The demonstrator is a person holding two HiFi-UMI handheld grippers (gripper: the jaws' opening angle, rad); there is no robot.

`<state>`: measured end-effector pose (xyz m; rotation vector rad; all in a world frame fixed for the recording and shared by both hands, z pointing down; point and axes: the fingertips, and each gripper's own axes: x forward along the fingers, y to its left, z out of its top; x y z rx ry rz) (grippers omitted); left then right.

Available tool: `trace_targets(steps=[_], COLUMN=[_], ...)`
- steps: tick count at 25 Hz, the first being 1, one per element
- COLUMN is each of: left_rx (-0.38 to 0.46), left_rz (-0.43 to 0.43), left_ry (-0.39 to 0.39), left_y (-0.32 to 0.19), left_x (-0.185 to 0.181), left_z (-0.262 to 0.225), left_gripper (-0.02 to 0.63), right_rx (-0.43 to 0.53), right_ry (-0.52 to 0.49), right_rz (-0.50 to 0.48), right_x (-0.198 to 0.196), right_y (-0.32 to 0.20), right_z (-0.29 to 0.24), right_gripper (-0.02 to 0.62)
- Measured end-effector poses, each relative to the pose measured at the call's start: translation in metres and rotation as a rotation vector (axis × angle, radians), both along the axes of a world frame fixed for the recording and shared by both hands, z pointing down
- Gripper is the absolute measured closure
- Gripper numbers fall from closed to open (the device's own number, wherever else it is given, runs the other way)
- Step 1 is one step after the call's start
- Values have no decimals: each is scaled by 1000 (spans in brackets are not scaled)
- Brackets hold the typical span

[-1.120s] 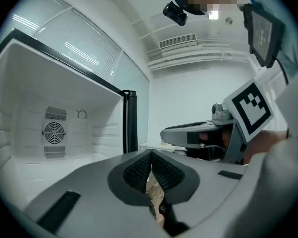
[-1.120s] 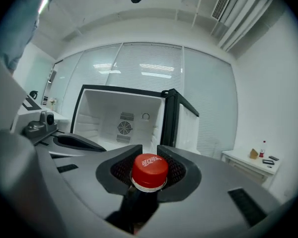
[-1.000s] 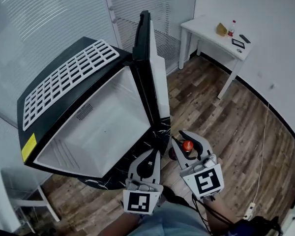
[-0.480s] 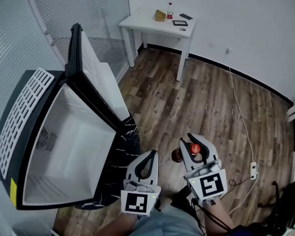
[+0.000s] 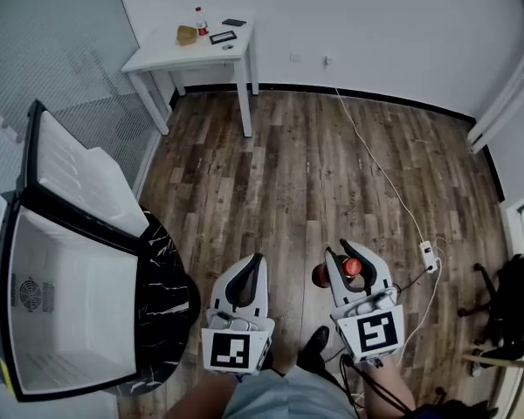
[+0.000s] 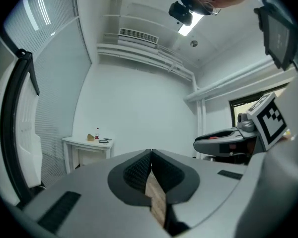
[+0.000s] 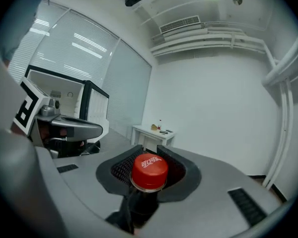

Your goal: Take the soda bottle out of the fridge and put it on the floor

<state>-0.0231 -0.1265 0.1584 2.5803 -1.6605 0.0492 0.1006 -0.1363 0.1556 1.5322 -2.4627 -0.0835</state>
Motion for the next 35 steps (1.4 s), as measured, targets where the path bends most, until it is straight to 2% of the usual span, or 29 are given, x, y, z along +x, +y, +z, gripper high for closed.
trace_targets(steps=[8,15,22,35], left_rx=[12,1,-30,-147], left_rz=[159,244,257,226], left_ry=[-16,-50,-67,-128], left_y=[-9,-13,-19,-29], left_x=[107,157,175,164], left_z=[-3,9,32,109], left_gripper=[589,589,589,589], right_rx=[-11,-32,-76,-153], right_ry=[-18,-42,-60,-106], right_rz=[170,261,277,233], right_x=[107,157,174,154], right_y=[14,24,27,15], right_z=[7,24,61,153], right_gripper=[491,491,491,492])
